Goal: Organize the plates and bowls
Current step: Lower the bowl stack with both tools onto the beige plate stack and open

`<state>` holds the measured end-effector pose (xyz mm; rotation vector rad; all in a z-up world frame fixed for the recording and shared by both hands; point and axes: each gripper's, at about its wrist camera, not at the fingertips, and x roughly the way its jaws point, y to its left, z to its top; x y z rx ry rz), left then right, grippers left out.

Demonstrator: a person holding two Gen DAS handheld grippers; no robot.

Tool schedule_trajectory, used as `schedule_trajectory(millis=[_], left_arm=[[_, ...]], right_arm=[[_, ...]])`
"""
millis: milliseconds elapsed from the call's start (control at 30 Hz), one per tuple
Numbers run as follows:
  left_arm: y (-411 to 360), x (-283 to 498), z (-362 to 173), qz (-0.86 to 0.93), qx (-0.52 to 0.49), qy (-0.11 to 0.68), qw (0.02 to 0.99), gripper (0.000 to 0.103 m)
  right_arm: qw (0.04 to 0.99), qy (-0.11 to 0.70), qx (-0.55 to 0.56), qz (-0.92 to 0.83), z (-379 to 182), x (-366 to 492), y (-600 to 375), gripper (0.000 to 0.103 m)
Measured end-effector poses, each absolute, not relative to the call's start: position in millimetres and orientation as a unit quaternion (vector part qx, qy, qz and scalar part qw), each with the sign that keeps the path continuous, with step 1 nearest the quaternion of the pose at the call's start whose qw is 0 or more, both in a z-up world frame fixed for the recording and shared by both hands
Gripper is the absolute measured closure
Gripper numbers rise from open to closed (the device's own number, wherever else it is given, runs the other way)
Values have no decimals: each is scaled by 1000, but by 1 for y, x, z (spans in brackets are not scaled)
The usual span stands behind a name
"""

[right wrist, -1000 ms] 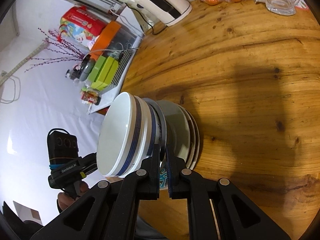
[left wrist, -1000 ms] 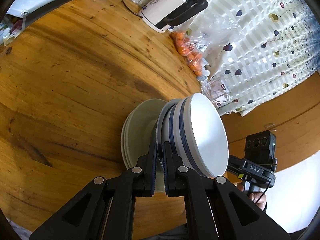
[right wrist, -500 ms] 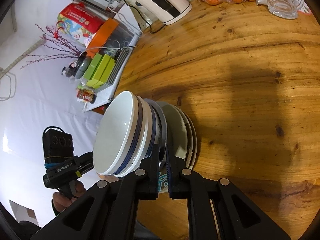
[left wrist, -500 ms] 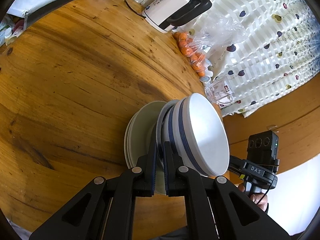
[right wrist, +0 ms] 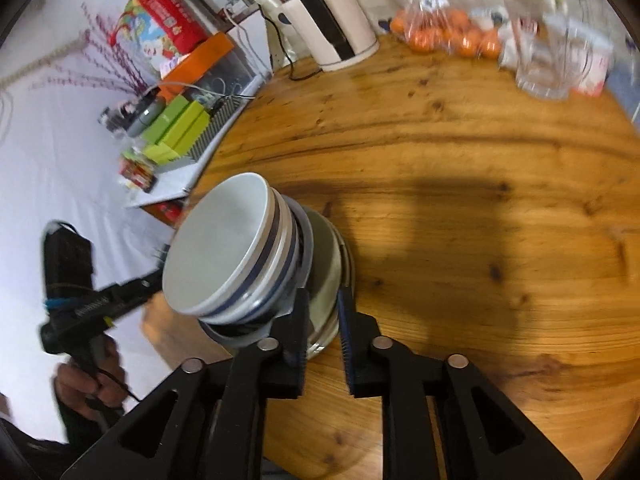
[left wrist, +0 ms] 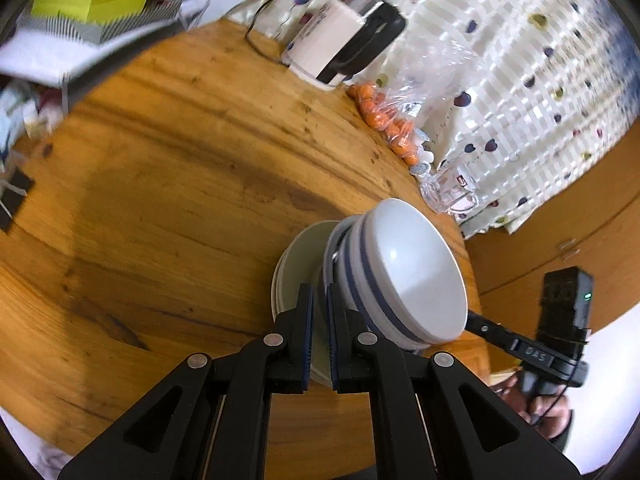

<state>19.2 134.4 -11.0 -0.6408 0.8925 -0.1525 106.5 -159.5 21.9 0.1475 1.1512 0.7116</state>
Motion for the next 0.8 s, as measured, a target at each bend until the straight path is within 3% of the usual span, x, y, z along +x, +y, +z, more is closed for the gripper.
schedule_trajectory(millis=[100, 800], left_arm=[[121, 12, -1, -69, -265, 418, 866, 98], [66, -15, 24, -12, -112, 405, 908, 95]], right_arm=[[796, 512, 30, 320, 33, 93, -157, 72], [827, 458, -43, 323, 55, 44, -145, 58]])
